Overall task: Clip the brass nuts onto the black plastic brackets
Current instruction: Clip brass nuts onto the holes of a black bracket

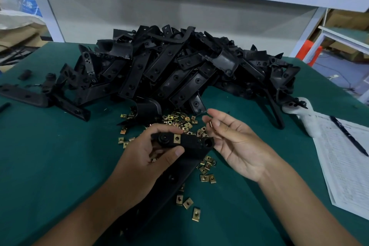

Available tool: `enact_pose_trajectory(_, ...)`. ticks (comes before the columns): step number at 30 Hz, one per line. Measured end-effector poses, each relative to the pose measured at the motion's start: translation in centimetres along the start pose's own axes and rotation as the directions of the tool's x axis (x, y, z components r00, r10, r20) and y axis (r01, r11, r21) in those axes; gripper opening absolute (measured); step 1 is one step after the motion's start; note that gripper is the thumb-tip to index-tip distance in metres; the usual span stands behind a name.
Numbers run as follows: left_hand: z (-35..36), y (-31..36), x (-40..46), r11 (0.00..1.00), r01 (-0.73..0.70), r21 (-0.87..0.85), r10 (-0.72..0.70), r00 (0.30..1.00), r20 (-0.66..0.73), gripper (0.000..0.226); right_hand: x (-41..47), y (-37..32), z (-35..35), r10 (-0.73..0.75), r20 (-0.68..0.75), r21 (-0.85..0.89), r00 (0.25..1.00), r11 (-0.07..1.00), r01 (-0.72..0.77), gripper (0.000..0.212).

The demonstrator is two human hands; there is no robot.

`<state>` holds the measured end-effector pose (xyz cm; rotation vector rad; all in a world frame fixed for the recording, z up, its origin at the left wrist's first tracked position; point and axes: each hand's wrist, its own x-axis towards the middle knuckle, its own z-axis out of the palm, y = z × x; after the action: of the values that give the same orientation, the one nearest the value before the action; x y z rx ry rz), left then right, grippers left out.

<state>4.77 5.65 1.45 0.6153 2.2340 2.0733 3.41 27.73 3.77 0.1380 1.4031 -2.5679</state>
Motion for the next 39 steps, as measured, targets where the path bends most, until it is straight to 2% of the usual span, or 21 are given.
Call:
enact_pose_trajectory(7,-0.01,0.07,-0.08,1.0,0.006,0.006,-0.006,1.0,-0.001,0.029,-0.19,-0.1,0.22,0.0,0.075,-0.052,0.997,0.999,0.003,0.026)
enact_pose_trajectory(18,0.03,0.29,-0.06,1.0,0.005,0.03,-0.005,1.0,0.0,0.026,-0.26,-0.06,0.63,0.015,0.072,-0.078,0.997,0.997,-0.009,0.01)
enact_pose_trajectory(37,-0.07,0.13,-0.12,0.999,-0.001,0.051,0.0,1.0,0.011,0.027,-0.31,-0.08,0.22,-0.016,0.119,-0.074,0.993,0.997,0.025,0.007)
enact_pose_trajectory(39,-0.07,0.11,-0.14,0.998,0.0,0.055,-0.001,1.0,0.014,0.026,-0.27,-0.07,0.14,-0.01,0.117,-0.058,0.993,0.998,0.017,0.019)
